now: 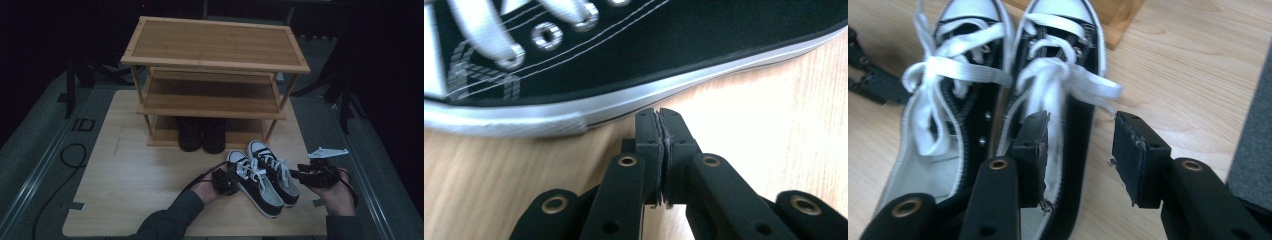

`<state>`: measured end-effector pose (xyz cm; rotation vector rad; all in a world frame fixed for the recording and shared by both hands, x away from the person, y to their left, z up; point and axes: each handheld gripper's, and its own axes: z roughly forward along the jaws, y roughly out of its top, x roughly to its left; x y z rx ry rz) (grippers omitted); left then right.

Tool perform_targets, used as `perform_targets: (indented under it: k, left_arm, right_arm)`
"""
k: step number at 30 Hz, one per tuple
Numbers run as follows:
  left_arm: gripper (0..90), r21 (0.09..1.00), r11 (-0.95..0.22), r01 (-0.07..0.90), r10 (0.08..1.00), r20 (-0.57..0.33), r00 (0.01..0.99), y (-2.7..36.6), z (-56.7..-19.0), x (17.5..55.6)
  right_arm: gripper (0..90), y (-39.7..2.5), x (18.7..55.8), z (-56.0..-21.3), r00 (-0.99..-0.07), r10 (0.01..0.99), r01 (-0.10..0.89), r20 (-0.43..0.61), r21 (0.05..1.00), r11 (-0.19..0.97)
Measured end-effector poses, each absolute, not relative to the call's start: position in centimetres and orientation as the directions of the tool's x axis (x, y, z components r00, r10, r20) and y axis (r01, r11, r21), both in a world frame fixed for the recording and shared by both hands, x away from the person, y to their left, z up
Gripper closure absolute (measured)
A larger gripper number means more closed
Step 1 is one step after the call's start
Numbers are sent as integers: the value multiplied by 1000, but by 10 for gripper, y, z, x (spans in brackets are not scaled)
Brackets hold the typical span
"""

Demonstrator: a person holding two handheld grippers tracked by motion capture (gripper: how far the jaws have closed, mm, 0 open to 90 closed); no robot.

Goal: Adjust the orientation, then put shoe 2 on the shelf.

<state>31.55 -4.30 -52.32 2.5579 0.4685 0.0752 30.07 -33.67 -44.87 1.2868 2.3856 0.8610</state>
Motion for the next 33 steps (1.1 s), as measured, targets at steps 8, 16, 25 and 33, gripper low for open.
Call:
perform_targets:
  k: [8, 16, 25, 33]
  left_arm:
    - [865, 525, -770, 363, 405, -37, 914, -17, -519, 324]
    - [858, 524, -744, 414, 465, -37, 884, 9, -515, 335]
    - [849, 539, -713, 448, 510, -40, 859, 27, -512, 342]
    - [840, 551, -693, 465, 532, -44, 846, 37, -510, 344]
  right_arm:
    - [549, -319, 296, -444, -605, 796, 631, 4, 612, 476]
    - [506, -303, 291, -442, -641, 768, 613, -2, 601, 513]
    - [463, -291, 292, -450, -680, 733, 611, 8, 558, 561]
    - [406, -286, 295, -459, -682, 731, 635, 12, 506, 584]
